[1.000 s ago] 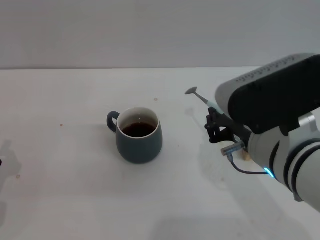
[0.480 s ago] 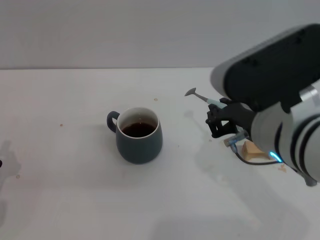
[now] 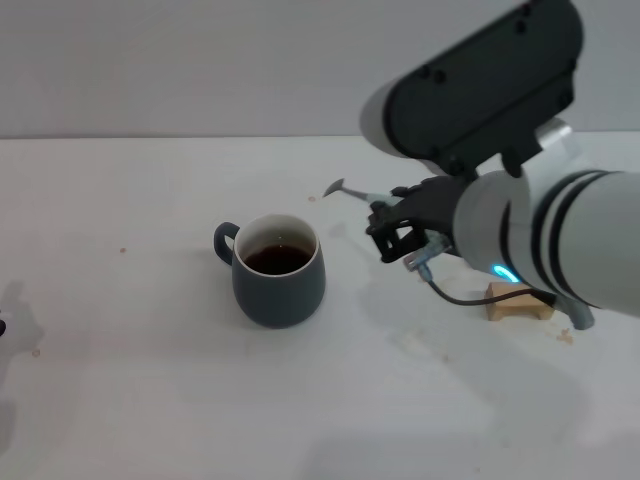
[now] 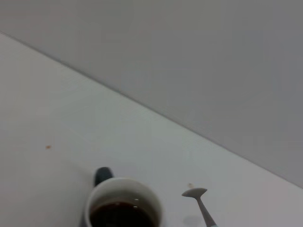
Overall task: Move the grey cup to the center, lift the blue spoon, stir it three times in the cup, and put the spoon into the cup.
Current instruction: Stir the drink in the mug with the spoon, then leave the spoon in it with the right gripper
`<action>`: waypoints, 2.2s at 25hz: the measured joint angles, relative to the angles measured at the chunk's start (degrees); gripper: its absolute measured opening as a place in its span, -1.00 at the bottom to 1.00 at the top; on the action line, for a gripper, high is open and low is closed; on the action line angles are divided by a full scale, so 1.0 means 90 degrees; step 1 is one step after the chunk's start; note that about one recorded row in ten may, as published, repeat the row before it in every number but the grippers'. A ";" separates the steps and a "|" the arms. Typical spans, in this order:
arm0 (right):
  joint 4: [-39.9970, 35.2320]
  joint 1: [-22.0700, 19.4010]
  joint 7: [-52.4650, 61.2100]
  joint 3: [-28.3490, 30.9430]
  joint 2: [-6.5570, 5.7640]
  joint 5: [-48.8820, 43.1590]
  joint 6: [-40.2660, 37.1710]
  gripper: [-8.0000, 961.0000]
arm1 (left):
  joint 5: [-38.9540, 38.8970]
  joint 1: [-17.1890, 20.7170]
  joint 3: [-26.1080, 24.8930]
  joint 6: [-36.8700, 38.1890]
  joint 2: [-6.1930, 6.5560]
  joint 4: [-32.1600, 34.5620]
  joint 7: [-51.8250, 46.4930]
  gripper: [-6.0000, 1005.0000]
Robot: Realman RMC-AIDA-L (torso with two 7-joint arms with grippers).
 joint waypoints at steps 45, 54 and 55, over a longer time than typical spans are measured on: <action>-0.1025 0.0569 -0.0016 -0.0288 0.0038 0.0787 0.0453 -0.65 | 0.0000 -0.0021 0.0000 0.0003 0.0002 0.0012 -0.0001 -0.99; -0.1325 0.0791 -0.0017 -0.0317 0.0039 0.0983 0.0602 -0.66 | 0.0000 -0.0025 0.0000 0.0003 0.0003 -0.0006 -0.0001 -0.99; -0.1349 0.0798 -0.0018 -0.0327 0.0041 0.1010 0.0635 -0.66 | 0.0000 -0.0025 0.0000 0.0003 0.0003 -0.0006 -0.0001 -0.99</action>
